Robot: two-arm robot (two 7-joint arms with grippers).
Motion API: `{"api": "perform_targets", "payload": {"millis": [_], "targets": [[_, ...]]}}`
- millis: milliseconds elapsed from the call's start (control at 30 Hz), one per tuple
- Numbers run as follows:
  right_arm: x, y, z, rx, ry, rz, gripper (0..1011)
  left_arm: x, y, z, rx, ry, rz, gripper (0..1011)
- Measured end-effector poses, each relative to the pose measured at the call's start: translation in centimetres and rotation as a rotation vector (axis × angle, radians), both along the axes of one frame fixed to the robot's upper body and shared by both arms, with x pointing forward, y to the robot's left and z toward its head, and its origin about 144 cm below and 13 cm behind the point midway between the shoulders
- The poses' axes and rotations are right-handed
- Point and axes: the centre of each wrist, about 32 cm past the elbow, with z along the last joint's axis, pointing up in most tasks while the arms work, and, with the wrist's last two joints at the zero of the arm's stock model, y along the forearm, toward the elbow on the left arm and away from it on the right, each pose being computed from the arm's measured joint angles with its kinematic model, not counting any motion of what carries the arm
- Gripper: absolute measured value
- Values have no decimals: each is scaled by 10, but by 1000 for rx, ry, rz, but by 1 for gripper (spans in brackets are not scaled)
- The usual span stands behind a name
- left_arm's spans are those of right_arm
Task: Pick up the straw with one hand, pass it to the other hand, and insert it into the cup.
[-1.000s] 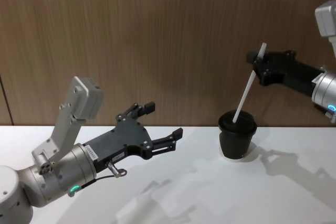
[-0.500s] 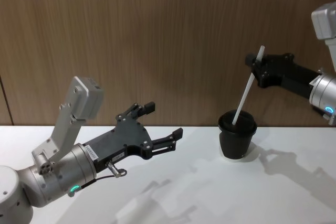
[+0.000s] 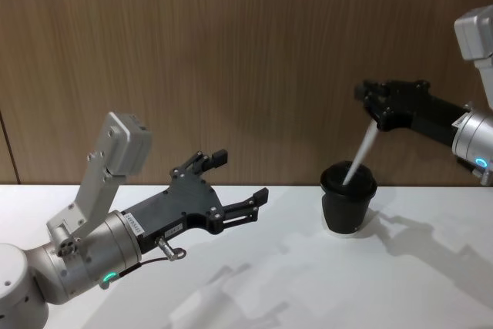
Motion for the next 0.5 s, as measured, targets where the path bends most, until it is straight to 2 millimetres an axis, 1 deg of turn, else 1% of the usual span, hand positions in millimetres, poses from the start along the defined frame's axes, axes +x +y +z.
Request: {"api": "perform_targets", "payload": {"millis": [100, 133, 200, 333, 367, 500], "targets": [[0, 0, 0, 0, 0, 1, 209, 0, 0, 0, 0, 0, 0, 1003], [0, 0, 0, 0, 0, 1, 241, 0, 0, 0, 0, 0, 0, 1003], [0, 0, 0, 0, 0, 1, 343, 0, 0, 0, 0, 0, 0, 1003], [0, 0, 0, 0, 0, 1, 425, 0, 0, 0, 0, 0, 0, 1003], [0, 0, 0, 0, 0, 1, 486, 0, 0, 0, 0, 0, 0, 1003], [1, 0, 0, 0, 0, 1, 606, 0, 0, 0, 0, 0, 0, 1003]]}}
